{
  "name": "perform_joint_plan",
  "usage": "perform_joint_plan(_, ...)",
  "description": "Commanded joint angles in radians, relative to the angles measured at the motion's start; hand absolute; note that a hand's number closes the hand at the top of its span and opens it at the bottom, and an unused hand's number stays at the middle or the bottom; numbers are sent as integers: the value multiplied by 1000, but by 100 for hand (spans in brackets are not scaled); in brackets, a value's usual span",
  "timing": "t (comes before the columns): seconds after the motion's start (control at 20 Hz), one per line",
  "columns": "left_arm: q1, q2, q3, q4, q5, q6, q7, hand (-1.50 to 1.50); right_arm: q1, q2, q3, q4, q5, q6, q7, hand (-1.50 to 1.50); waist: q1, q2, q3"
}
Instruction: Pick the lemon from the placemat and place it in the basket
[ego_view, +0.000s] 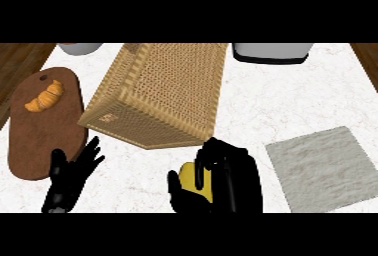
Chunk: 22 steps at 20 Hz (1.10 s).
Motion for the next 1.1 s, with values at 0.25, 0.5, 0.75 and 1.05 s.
perform_joint_plan(0.25, 24, 15, 7, 25, -3, -8, 12, 0, -343, 11, 11, -49, 92, -50, 455, 150, -2, 0, -9)
perform_joint_plan(0.5, -1, 2, 2, 42, -16, 9, 21, 0, -509, 10, -71, 21, 62, 9, 556, 150, -6, 7, -9)
perform_joint_plan(0.75, 17, -16, -15, 36, -21, 11, 20, 0, -669, 10, -153, 121, -2, 54, 624, 150, 1, 9, -8)
perform_joint_plan(1.05, 27, -5, 2, 18, -24, 20, 24, 0, -825, 10, -233, 324, -77, 55, 604, 150, -1, 13, -5)
